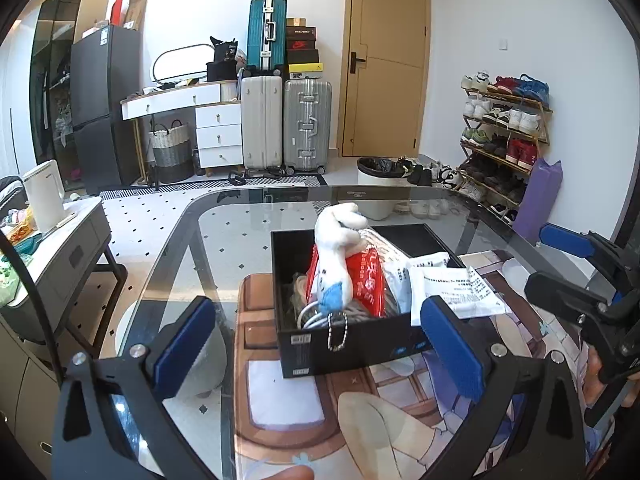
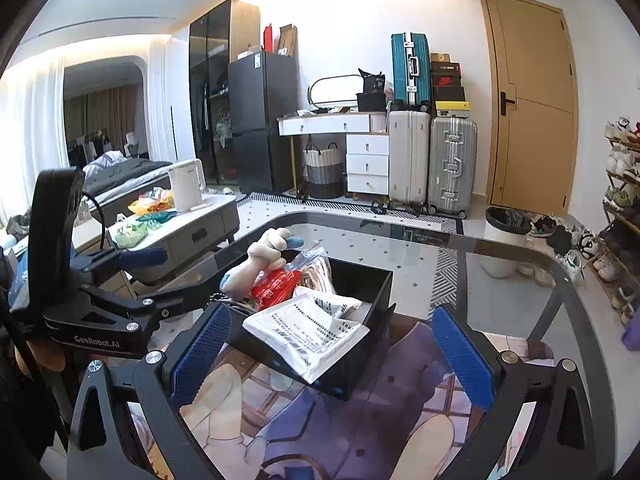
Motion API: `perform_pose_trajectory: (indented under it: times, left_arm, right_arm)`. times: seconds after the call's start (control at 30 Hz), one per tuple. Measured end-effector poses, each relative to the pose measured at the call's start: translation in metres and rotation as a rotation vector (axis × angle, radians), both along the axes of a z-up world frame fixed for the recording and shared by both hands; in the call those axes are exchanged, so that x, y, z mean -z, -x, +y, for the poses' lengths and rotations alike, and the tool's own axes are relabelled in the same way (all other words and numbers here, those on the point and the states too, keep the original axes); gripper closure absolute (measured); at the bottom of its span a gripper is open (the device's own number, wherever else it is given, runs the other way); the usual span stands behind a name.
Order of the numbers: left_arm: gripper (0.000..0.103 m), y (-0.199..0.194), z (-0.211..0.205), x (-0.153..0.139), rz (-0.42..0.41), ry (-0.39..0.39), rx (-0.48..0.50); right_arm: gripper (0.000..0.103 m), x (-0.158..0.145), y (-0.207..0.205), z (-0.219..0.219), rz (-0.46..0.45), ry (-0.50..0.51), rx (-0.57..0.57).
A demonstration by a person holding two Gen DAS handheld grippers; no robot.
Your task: Organize soft objects
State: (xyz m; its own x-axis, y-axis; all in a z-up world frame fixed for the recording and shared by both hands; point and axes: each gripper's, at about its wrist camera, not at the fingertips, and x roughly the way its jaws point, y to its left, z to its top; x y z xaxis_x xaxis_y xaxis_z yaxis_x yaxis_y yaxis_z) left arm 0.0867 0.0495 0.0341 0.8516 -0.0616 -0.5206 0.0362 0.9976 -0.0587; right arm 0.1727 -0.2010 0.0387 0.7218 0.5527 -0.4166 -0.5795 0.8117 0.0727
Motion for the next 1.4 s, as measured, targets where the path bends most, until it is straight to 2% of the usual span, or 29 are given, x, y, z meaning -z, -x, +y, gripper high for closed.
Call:
perform_pose_trajectory:
  times: [0.37,0.77,1.4]
  left_arm:
    - [0.0,0.018,0.0,0.015,-0.033,0.002,-0.029]
    - [0.0,0.022,-0.002,0.026,-0.054,-0.002,-0.043]
    - [0.0,0.03,-0.003,0.022,-0.094,-0.011,-0.052]
  right_arm:
    - [0.001,0.013,0.022,-0.004,-0.027,-0.041,-0.005]
    - [0.001,0.02,0.026,-0.002,-0.043,-0.05,-0.009]
    - [0.001,0.026,0.036,0.004,-0.097,-0.021,-0.002]
